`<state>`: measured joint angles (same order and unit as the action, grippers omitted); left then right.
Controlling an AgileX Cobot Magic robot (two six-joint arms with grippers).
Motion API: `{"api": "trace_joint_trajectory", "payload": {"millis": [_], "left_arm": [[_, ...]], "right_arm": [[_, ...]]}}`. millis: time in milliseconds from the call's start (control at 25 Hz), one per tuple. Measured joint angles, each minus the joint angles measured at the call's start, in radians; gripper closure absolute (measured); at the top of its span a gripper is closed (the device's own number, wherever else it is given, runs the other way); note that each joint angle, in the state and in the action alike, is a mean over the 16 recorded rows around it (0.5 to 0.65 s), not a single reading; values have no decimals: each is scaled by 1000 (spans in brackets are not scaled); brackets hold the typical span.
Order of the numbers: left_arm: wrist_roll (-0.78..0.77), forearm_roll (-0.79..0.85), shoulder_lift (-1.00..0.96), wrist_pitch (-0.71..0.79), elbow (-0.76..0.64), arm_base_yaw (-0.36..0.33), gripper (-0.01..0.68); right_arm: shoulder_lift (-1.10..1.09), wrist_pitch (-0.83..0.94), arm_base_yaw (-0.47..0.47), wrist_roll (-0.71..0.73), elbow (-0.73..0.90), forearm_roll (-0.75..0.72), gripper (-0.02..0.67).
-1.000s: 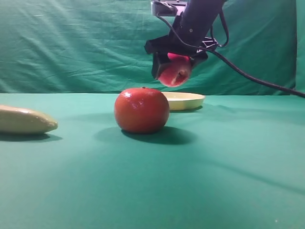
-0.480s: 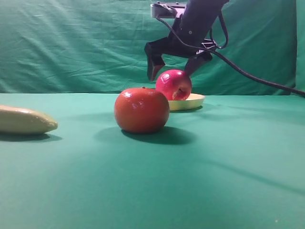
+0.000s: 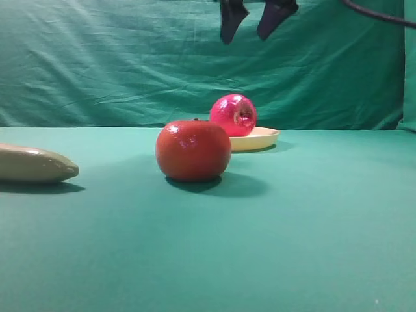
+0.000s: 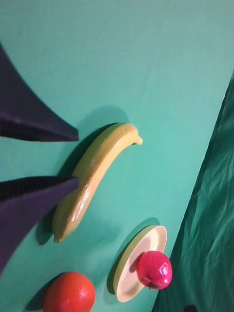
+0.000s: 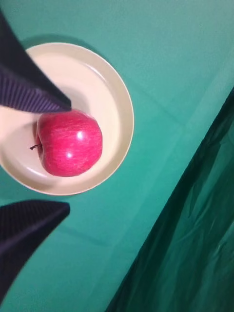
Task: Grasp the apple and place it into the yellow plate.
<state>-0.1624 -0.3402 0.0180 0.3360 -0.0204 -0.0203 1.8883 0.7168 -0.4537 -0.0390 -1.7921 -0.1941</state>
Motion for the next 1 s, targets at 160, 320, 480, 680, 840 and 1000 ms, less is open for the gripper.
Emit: {"api": "trace_joint_trajectory", "payload": {"millis": [160,320,480,680,840,1000], "left_arm": [[0,0,0,0,0,0,516],[0,0,0,0,0,0,516],[0,0,0,0,0,0,516],[0,0,0,0,0,0,516],[0,0,0,0,0,0,516],[0,0,0,0,0,0,516]], "right_arm": [[-99,75,0,-13,20,0,554],[-210,108,0,-26,85,12,632],[-340,96,0,-38,200,30,649],[-528,32,0,-44,397,52,649],[-684,-32,0,-46,566,69,649],[-834,-86,0,-51,715,82,649]]}}
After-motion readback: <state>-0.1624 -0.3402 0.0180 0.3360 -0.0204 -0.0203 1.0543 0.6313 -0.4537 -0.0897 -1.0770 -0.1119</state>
